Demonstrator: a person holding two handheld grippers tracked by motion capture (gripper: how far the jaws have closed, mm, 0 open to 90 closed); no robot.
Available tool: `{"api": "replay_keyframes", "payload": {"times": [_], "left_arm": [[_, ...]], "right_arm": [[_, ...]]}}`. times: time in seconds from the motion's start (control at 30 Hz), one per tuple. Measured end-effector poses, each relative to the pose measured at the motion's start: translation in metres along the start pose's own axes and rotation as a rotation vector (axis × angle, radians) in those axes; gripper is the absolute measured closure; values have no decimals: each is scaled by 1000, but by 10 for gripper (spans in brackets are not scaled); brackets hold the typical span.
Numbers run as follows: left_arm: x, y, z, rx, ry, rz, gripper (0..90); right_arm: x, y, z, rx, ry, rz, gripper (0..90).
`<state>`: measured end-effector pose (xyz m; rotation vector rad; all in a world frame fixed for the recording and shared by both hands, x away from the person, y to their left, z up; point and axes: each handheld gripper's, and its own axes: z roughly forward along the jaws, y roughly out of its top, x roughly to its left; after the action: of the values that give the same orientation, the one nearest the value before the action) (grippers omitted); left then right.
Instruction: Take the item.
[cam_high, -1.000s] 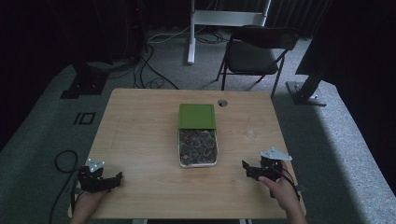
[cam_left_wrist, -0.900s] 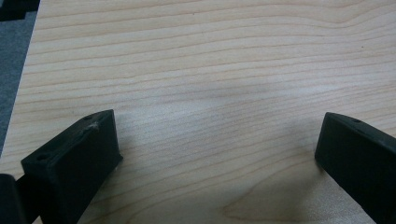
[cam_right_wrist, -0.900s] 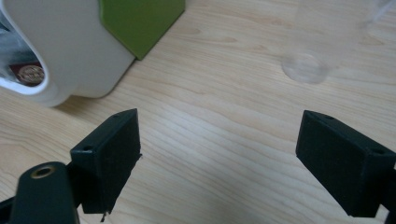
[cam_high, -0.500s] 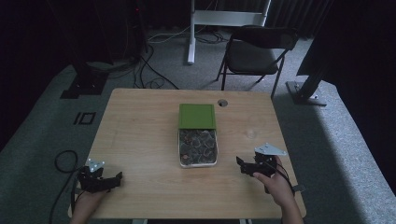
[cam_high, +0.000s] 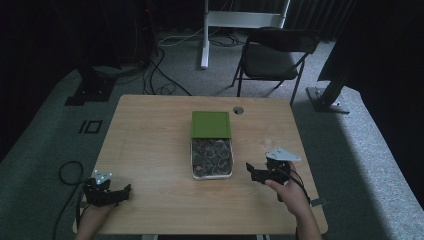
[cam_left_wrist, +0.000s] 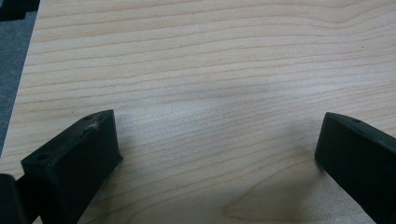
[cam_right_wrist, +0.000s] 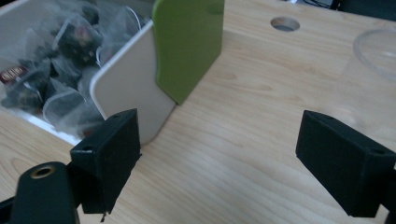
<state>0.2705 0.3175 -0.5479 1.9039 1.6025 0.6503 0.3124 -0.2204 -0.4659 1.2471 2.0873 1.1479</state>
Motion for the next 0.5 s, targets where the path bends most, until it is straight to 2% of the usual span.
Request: {"api": "replay_keyframes", "payload": {"times": [0.27, 0.5], "left_arm": [[0, 0, 0, 0, 0, 0, 2], [0, 0, 0, 0, 0, 0, 2]], "right_arm": [[11, 15, 2, -18, 28, -28, 139], [20, 21, 6, -21, 50, -46, 139]]}}
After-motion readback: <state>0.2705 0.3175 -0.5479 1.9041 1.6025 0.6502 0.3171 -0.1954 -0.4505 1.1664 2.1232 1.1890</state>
